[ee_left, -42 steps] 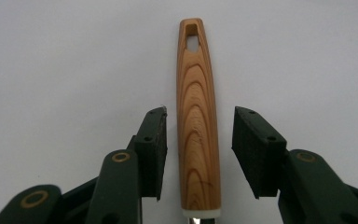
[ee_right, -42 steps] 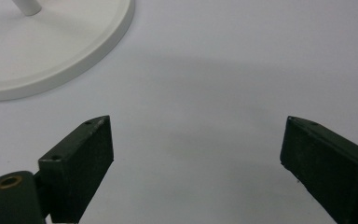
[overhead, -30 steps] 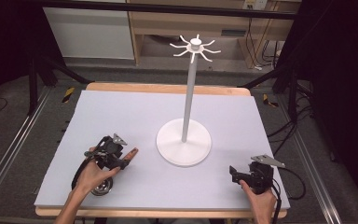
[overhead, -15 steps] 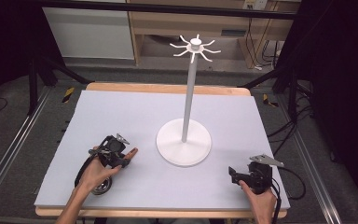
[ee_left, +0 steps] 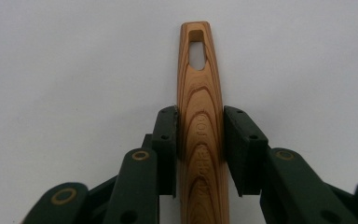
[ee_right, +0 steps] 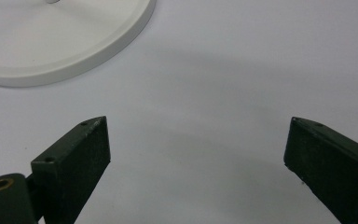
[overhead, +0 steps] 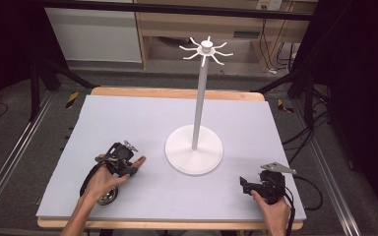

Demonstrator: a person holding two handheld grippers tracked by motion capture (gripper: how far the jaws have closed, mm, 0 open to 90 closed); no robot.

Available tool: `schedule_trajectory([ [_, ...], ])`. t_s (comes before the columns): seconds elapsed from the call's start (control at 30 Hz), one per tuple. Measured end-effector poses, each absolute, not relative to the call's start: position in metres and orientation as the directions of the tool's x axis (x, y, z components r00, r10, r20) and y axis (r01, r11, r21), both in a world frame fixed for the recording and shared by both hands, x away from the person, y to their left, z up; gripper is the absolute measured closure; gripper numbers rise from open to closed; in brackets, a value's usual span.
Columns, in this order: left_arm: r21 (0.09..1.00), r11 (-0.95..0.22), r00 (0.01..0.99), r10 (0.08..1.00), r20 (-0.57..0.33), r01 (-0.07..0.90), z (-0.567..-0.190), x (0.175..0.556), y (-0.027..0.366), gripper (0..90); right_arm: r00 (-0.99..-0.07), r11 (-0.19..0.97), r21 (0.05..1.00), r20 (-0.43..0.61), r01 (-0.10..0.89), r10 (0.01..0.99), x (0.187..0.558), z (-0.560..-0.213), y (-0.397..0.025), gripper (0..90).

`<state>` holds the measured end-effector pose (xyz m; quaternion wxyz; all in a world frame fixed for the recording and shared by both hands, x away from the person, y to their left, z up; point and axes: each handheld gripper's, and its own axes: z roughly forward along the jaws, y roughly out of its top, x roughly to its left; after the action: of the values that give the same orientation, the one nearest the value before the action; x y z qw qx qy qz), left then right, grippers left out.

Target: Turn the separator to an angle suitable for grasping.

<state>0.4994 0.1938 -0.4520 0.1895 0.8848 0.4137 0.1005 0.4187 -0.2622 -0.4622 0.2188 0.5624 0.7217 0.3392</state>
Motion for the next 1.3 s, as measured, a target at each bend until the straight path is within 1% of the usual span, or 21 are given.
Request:
schedule_trajectory([
  [0.07, 0.405, -0.591, 0.640, 0.768, 0.018, 0.698, -0.451, 0.501, 0.194, 67.0, -0.262, 0.125, 0.730, 0.076, 0.672, 0.962, 0.418, -0.463, -0.262, 7.4],
  [0.23, 0.404, -0.591, 0.641, 0.767, 0.016, 0.698, -0.451, 0.502, 0.194, 67.2, -0.267, 0.131, 0.728, 0.073, 0.673, 0.961, 0.419, -0.463, -0.263, 7.9],
  [0.37, 0.429, -0.577, 0.636, 0.772, 0.007, 0.695, -0.449, 0.501, 0.197, 67.3, -0.267, 0.132, 0.731, 0.071, 0.669, 0.961, 0.418, -0.463, -0.264, 8.0],
  [0.4, 0.449, -0.564, 0.631, 0.776, 0.002, 0.693, -0.446, 0.499, 0.199, 67.3, -0.269, 0.135, 0.730, 0.069, 0.670, 0.961, 0.419, -0.464, -0.264, 8.1],
  [0.43, 0.449, -0.564, 0.631, 0.776, 0.002, 0.693, -0.446, 0.499, 0.199, 67.3, -0.269, 0.135, 0.730, 0.069, 0.670, 0.961, 0.419, -0.464, -0.264, 8.1],
  [0.47, 0.474, -0.544, 0.624, 0.781, -0.015, 0.692, -0.442, 0.497, 0.200, 67.3, -0.268, 0.136, 0.730, 0.067, 0.670, 0.961, 0.418, -0.464, -0.264, 8.4],
  [0.5, 0.474, -0.544, 0.624, 0.781, -0.015, 0.692, -0.442, 0.497, 0.200, 67.3, -0.268, 0.136, 0.730, 0.067, 0.670, 0.961, 0.418, -0.464, -0.264, 8.4],
  [0.57, 0.501, -0.531, 0.624, 0.781, -0.025, 0.684, -0.434, 0.493, 0.203, 67.3, -0.257, 0.120, 0.730, 0.078, 0.673, 0.963, 0.418, -0.463, -0.262, 8.4],
  [0.63, 0.511, -0.526, 0.624, 0.781, -0.026, 0.680, -0.432, 0.491, 0.203, 67.4, -0.257, 0.121, 0.730, 0.078, 0.672, 0.963, 0.418, -0.463, -0.262, 8.4],
  [0.73, 0.555, -0.508, 0.625, 0.780, -0.027, 0.658, -0.421, 0.484, 0.206, 67.4, -0.260, 0.125, 0.731, 0.074, 0.670, 0.963, 0.418, -0.463, -0.263, 8.4],
  [1.0, 0.615, -0.488, 0.630, 0.776, -0.017, 0.619, -0.402, 0.471, 0.211, 67.4, -0.256, 0.119, 0.736, 0.077, 0.667, 0.964, 0.417, -0.462, -0.264, 8.6],
  [1.07, 0.654, -0.462, 0.626, 0.779, -0.023, 0.599, -0.392, 0.465, 0.214, 67.4, -0.253, 0.117, 0.734, 0.077, 0.669, 0.964, 0.417, -0.463, -0.264, 8.6],
  [1.1, 0.654, -0.462, 0.626, 0.779, -0.023, 0.599, -0.392, 0.465, 0.214, 67.4, -0.253, 0.117, 0.734, 0.077, 0.669, 0.964, 0.417, -0.463, -0.264, 8.6],
  [1.13, 0.683, -0.442, 0.626, 0.779, -0.029, 0.582, -0.386, 0.462, 0.217, 67.4, -0.255, 0.118, 0.732, 0.079, 0.671, 0.964, 0.418, -0.463, -0.264, 8.6],
  [1.17, 0.683, -0.442, 0.626, 0.779, -0.029, 0.582, -0.386, 0.462, 0.217, 67.4, -0.255, 0.118, 0.732, 0.079, 0.671, 0.964, 0.418, -0.463, -0.264, 8.6],
  [1.3, 0.756, -0.379, 0.618, 0.785, -0.042, 0.534, -0.378, 0.456, 0.221, 67.3, -0.258, 0.124, 0.735, 0.072, 0.666, 0.963, 0.418, -0.462, -0.263, 8.6],
])
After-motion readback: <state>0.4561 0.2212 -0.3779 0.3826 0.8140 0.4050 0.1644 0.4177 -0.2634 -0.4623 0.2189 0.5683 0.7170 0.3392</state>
